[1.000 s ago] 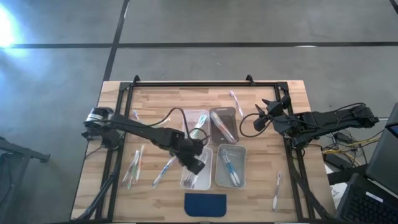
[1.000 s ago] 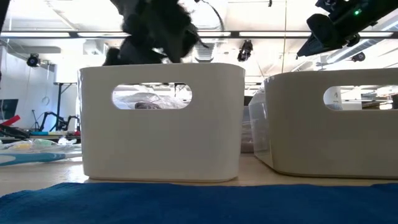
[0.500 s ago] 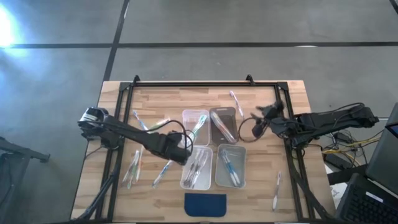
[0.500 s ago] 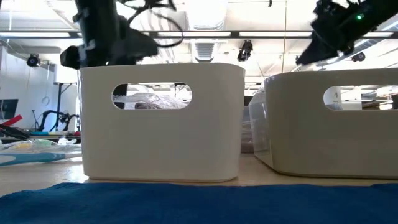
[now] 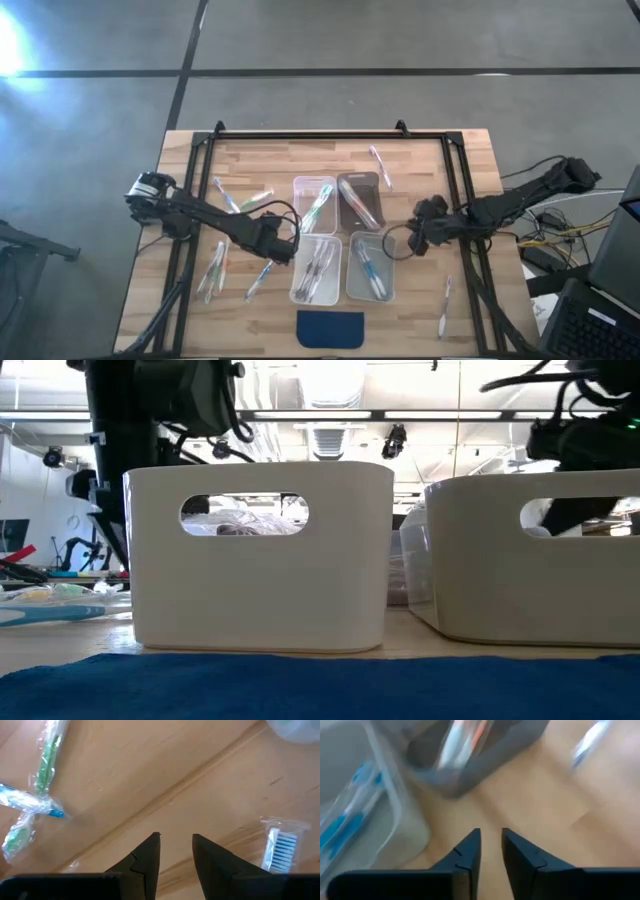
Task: Pick & Place Toothbrushes
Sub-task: Adjust the bins
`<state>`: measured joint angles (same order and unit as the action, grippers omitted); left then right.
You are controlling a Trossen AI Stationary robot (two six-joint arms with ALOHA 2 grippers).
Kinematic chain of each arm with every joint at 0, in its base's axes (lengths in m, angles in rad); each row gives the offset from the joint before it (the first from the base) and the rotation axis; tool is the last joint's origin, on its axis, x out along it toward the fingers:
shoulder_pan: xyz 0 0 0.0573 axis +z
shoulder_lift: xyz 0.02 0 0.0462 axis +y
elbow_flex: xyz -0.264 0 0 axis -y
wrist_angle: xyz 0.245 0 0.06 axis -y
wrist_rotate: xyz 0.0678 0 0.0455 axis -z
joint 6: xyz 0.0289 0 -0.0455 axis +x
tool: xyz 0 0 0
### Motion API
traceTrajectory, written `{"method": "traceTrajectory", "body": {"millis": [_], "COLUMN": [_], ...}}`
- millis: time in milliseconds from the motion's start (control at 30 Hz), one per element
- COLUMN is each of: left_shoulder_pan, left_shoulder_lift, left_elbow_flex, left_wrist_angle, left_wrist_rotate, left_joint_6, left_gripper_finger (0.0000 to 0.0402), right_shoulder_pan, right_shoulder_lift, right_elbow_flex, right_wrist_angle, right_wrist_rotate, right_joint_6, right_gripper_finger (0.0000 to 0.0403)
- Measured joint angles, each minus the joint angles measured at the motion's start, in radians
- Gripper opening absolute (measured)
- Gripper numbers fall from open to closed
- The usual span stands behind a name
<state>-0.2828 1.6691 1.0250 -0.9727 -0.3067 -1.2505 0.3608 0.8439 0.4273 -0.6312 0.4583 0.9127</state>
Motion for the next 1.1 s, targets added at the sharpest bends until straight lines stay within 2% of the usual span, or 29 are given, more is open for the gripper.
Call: {"method": "traceTrajectory", "body": {"millis": [167,333,467,733,933,1100], "left_shoulder_pan": [0.001,0.001,0.001,0.001,0.001,0.001], "left_shoulder_lift": [0.000,0.000,0.000,0.000,0.000,0.000], "left_elbow_flex": [-0.013,-0.012,-0.012,-0.012,-0.012,-0.012], "left_wrist_angle": [0.014,0.043,0.074,0.136,0.160,0.178], "left_wrist_rotate": [0.002,0.002,0.002,0.002,0.002,0.002], "left_joint_6": [0.019,0.042,0.049,0.061,0.064,0.064], "left_gripper_finger": [0.0119,0.0120,0.0120,0.0120,0.0120,0.0120], "right_shoulder_pan": [0.136,0.273,0.333,0.333,0.326,0.300], "right_shoulder_lift": [0.077,0.195,0.316,0.469,0.485,0.479], "right_elbow_flex": [-0.002,-0.002,0.008,0.081,0.109,0.109], "right_wrist_angle": [0.010,0.095,0.216,0.284,0.283,0.289], "right_wrist_rotate": [-0.048,-0.046,-0.016,0.037,0.097,0.104], "right_joint_6": [0.149,0.295,0.323,0.250,0.206,0.188], "right_gripper_finger": [0.0015,0.0010,0.0008,0.0008,0.0008,0.0008]}}
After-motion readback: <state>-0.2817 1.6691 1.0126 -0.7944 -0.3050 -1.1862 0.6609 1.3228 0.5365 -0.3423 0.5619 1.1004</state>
